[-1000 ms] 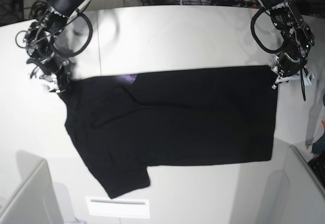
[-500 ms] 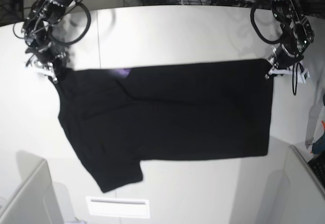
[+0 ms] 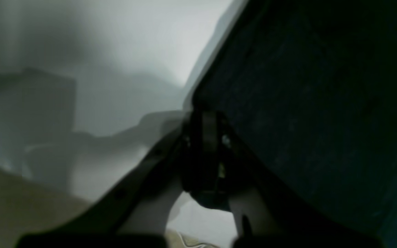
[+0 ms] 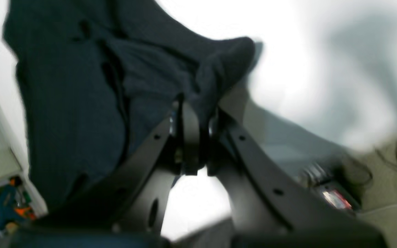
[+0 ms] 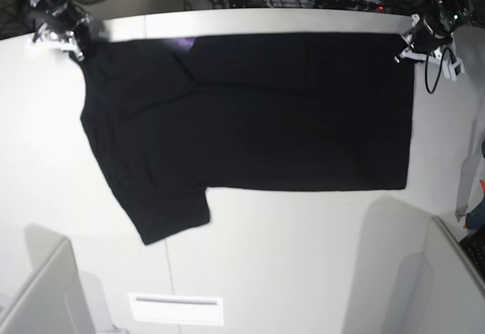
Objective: Fold the T-shirt properly
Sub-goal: 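Pull the held shoulders further toward the arms and release, then move both grippers down to the shirt's hem corners and grasp, then fold the hem up over the shoulders with both grippers and release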
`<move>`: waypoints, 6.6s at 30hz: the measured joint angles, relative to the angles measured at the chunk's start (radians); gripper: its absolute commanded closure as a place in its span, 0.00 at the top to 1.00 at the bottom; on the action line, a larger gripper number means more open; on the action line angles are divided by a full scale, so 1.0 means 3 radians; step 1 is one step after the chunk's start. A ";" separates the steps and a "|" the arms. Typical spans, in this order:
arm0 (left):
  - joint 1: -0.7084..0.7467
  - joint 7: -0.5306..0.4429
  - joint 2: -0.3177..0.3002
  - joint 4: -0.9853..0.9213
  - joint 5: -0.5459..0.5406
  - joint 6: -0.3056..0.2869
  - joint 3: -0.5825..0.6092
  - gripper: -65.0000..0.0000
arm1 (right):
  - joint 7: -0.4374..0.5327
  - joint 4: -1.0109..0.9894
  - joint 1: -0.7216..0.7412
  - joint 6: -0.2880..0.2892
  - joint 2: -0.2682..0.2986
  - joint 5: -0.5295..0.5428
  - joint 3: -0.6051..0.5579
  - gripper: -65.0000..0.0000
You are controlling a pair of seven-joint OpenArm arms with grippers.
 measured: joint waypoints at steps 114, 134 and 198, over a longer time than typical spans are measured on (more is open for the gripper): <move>-0.3264 -0.0631 -0.0328 -0.3072 0.1338 -0.0181 0.1137 0.00 | 0.0926 -0.2886 0.3147 0.0455 0.0651 -0.2022 -0.1980 0.00; -0.2415 0.0183 -0.0305 -0.1160 0.1353 -0.0699 0.0760 0.00 | 0.0554 -0.0743 0.2138 0.0453 0.0628 -0.2061 -0.1981 0.00; -0.0120 0.0743 -0.0511 0.0528 0.1122 -0.1671 0.0045 0.59 | -0.0130 0.1062 -0.0271 0.0852 0.0075 -0.0441 -0.0478 0.36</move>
